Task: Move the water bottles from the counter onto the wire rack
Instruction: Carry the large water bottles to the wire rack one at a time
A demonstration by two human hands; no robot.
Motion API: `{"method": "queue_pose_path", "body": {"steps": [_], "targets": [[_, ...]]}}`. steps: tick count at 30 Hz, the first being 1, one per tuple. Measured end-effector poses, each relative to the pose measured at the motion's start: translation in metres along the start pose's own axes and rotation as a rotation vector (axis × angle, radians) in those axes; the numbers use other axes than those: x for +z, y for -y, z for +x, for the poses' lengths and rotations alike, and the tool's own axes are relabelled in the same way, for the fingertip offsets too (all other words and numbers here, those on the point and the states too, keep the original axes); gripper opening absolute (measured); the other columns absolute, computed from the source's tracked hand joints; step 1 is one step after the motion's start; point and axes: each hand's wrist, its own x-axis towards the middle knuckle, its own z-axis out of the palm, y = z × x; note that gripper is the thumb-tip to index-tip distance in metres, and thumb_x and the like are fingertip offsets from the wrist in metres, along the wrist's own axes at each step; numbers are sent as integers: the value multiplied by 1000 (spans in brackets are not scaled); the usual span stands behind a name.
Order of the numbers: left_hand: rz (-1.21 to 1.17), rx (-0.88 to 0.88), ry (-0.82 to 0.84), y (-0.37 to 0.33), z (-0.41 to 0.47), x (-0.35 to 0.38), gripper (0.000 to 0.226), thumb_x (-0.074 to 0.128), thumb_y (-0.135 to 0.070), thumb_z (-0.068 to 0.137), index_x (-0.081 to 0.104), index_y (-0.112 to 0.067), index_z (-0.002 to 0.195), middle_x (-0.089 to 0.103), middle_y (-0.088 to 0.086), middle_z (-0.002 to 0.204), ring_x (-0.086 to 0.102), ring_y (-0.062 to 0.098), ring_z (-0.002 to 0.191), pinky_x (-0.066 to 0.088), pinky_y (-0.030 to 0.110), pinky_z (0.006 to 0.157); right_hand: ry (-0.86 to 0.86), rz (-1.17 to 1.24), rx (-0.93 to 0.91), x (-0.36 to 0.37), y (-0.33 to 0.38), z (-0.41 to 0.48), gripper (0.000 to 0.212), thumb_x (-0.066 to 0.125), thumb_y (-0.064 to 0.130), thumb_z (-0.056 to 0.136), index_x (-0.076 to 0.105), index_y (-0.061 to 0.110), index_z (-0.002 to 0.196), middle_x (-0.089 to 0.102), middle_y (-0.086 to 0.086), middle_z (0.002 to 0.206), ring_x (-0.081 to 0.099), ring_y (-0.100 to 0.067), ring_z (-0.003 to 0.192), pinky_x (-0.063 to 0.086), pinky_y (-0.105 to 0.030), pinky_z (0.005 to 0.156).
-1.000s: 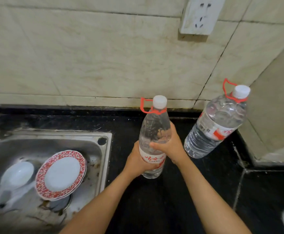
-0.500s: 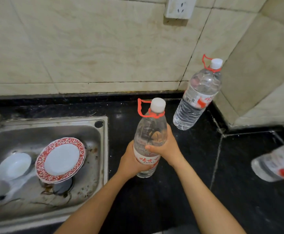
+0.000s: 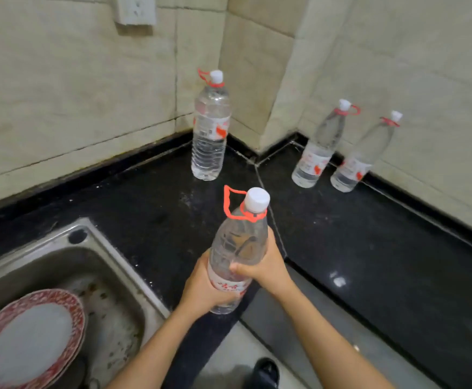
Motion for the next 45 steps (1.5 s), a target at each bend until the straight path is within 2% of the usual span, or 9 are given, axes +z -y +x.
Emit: {"method": "queue_pose_path", "body": {"steps": [3,8,11,15,20,25,29,41,45], "targets": [[-42,49,169,-17,-20,32,82,89,-32,44,51,-30,116,66,-8,110,64,2,101,53,26,86,-199,16,1,-26,4,-42,75,79,34,44,45,29,111,56,7,114,58,7,101,47,-13,81],[-77,128,486,-45,-53,103,76,85,-20,43,52,-16,112,67,-1,105,67,5,94,50,12,75,-465,19,44,-83,-4,-120,81,82,36,41,46,33,113,58,2,122,59,-8,110,50,-24,89],[-85,156,672,-69,-81,151,72,84,-10,46,49,-19,108,65,-5,103,64,-7,88,47,7,70,-664,23,48,-120,-3,-181,82,84,33,41,47,32,115,59,0,121,60,-12,111,50,-34,92],[-87,224,849,-100,-120,209,78,86,-16,43,49,-23,112,65,-1,109,64,-4,94,49,11,74,-868,30,26,-159,5,-256,84,83,34,37,47,29,113,61,2,115,61,-9,105,49,-29,87],[-70,323,1042,-148,-201,312,77,81,-27,32,49,-36,101,61,-6,111,61,-2,97,49,10,77,-1083,15,-30,-227,19,-378,98,89,40,30,45,29,117,60,-7,121,60,-20,111,51,-38,91],[-90,383,1219,-165,-299,407,71,81,-13,38,48,-34,98,61,-16,100,58,-19,86,45,2,70,-1239,-60,-42,-273,24,-500,82,81,30,39,46,28,112,60,5,113,61,2,100,49,-16,78],[-47,390,1381,-153,-361,465,80,85,-6,49,50,-24,118,67,-3,111,64,4,104,52,18,83,-1346,-90,-9,-289,15,-579,79,82,30,41,49,30,113,60,10,114,60,1,104,48,-16,82],[24,362,1642,-143,-443,638,85,89,-11,46,51,-25,120,67,1,115,65,16,107,52,46,92,-1607,-53,120,-383,-33,-707,83,84,24,39,49,28,115,62,10,114,61,-1,104,49,-15,81],[14,366,1696,-154,-463,720,99,93,-26,40,44,-26,125,61,3,122,62,18,111,51,48,93,-1664,-66,160,-447,-34,-739,89,86,29,36,49,28,117,62,5,116,62,-4,104,50,-17,82]]}}
